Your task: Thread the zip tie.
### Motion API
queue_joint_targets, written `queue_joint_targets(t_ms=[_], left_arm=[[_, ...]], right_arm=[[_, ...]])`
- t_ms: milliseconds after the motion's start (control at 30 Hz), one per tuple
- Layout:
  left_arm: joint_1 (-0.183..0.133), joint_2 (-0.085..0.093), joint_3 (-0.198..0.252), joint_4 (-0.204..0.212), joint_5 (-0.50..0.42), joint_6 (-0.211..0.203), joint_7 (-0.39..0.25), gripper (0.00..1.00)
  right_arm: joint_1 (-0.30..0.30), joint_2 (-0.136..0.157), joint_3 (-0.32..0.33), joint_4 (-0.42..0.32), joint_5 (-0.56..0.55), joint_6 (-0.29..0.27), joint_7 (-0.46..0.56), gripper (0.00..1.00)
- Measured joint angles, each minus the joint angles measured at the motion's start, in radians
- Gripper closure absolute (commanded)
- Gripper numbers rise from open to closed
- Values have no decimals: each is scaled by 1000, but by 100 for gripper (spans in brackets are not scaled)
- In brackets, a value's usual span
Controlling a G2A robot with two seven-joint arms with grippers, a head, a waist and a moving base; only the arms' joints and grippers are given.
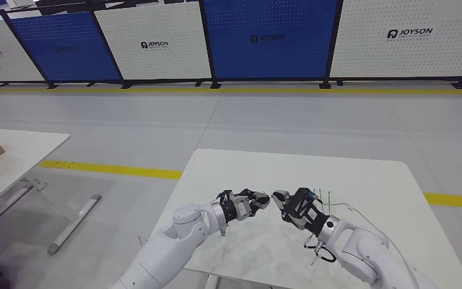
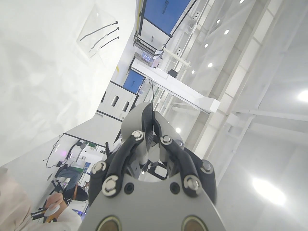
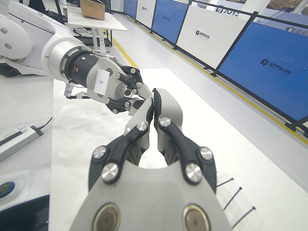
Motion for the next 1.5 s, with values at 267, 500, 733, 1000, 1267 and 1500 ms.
queue_joint_targets(t_ms=[267, 500, 733, 1000, 1267, 1500], left_arm=[[3, -1, 0, 2, 6, -1, -8, 100], [5, -1, -3, 2, 12, 0, -18, 100], [10, -3, -12, 1, 12, -34, -3, 100], [47, -10, -9, 9, 156, -252, 116, 100], [86, -16, 29, 21, 353, -376, 188, 100], [86, -16, 30, 20, 335, -369, 182, 100]], right_arm=[[-24, -6, 22, -5, 9, -11, 22, 18], [-37, -14, 45, -13, 11, -30, 78, 0], [-56, -23, 69, -19, 8, -27, 61, 0], [-122, -23, 166, -37, 172, 7, 37, 0], [-164, -23, 221, -59, 340, 29, 132, 0], [-164, -23, 220, -59, 336, 28, 128, 0]])
